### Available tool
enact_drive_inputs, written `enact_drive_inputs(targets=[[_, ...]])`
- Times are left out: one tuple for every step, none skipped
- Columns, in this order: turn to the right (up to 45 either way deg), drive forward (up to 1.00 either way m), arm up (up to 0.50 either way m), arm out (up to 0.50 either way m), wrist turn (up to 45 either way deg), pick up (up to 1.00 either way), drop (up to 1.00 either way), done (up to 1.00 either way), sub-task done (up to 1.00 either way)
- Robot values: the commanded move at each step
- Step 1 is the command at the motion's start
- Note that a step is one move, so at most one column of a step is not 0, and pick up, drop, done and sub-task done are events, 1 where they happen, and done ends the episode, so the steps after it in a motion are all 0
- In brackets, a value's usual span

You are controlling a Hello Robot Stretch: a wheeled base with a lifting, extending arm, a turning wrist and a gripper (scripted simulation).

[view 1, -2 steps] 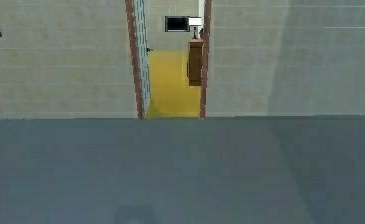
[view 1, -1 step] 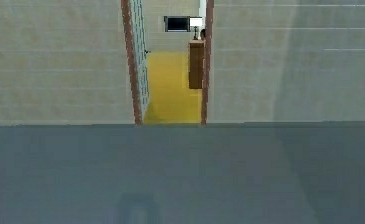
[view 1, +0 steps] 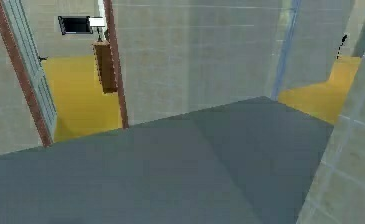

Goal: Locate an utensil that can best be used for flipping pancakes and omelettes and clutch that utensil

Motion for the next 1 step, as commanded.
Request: enact_drive_inputs(targets=[[0.0,0.85,0.0,0.0,0.0,0.0,0.0,0.0,0.0]])
